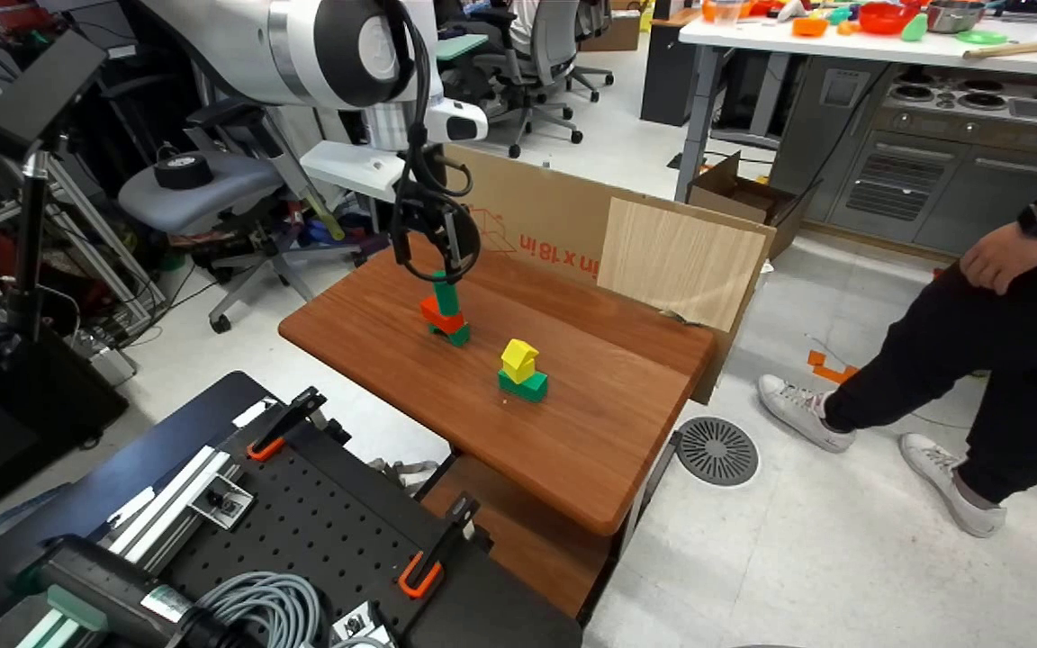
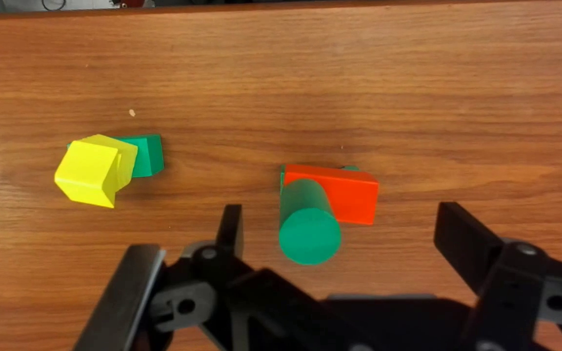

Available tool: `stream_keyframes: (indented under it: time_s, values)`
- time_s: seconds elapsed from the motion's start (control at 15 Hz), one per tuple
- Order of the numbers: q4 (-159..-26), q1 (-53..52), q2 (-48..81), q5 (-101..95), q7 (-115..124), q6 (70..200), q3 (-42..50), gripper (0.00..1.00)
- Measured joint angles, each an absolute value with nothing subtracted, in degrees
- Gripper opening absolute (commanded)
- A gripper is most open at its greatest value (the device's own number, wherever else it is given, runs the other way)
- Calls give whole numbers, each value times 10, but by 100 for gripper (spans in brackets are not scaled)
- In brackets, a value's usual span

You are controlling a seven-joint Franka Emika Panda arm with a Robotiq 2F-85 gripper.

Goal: Remove the green block from the top and put it on the table

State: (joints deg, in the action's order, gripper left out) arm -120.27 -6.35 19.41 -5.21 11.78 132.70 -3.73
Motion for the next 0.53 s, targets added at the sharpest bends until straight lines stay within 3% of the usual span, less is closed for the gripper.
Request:
stream_keyframes:
  time_s: [0.4,0.47,0.53]
  values:
    - [-1172,-67,233,-62,130,1325,-31,100]
    - [-1168,-67,237,-63,131,1324,-28,75]
    - [-1165,-67,241,-64,133,1324,-25,72]
